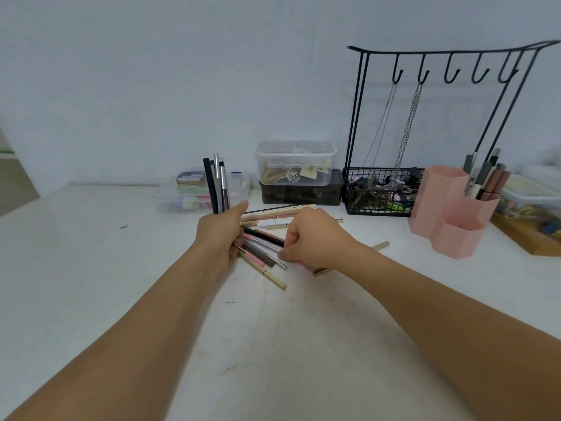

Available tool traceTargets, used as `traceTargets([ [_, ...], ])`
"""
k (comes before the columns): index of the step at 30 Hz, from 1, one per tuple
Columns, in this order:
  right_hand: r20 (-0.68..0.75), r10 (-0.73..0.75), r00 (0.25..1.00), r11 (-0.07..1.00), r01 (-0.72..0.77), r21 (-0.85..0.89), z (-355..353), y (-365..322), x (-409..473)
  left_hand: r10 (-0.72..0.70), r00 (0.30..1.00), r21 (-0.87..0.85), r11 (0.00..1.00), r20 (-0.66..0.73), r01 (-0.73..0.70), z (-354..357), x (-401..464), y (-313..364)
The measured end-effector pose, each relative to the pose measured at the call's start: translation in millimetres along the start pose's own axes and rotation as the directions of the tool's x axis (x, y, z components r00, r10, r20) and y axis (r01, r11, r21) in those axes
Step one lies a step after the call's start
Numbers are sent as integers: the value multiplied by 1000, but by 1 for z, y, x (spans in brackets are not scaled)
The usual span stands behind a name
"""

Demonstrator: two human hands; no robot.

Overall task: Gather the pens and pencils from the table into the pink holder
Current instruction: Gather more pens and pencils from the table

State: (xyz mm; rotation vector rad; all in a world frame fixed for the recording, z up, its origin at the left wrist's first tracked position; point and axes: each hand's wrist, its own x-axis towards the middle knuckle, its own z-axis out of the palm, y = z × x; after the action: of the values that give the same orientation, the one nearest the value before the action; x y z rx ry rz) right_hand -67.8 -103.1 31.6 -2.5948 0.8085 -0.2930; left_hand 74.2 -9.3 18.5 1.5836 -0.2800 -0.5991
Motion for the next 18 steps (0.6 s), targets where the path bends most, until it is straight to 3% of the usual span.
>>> traceTargets([
  [3,25,40,999,999,-41,31,-3,2,1,-5,1000,-5,1000,-2,5,1,-1,1],
  [6,55,89,995,966,-100,238,-19,2,-1,12,998,-66,998,58,-8,2,-6,3],
  [9,92,113,989,772,-146,618,-33,3,-2,26,982,-160,987,186,4,7,-16,7],
  [11,88,61,994,628,-107,771,-35,2,-2,38,958,-221,975,285,27,12,-23,8],
  [15,10,-21,1000,554,3,832,-33,-9,-6,98,905,-223,975,413,-3,19,-32,5],
  [18,-37,-29,999,594,47,803,-31,-13,-6,133,877,-143,987,461,-75,21,-34,4],
])
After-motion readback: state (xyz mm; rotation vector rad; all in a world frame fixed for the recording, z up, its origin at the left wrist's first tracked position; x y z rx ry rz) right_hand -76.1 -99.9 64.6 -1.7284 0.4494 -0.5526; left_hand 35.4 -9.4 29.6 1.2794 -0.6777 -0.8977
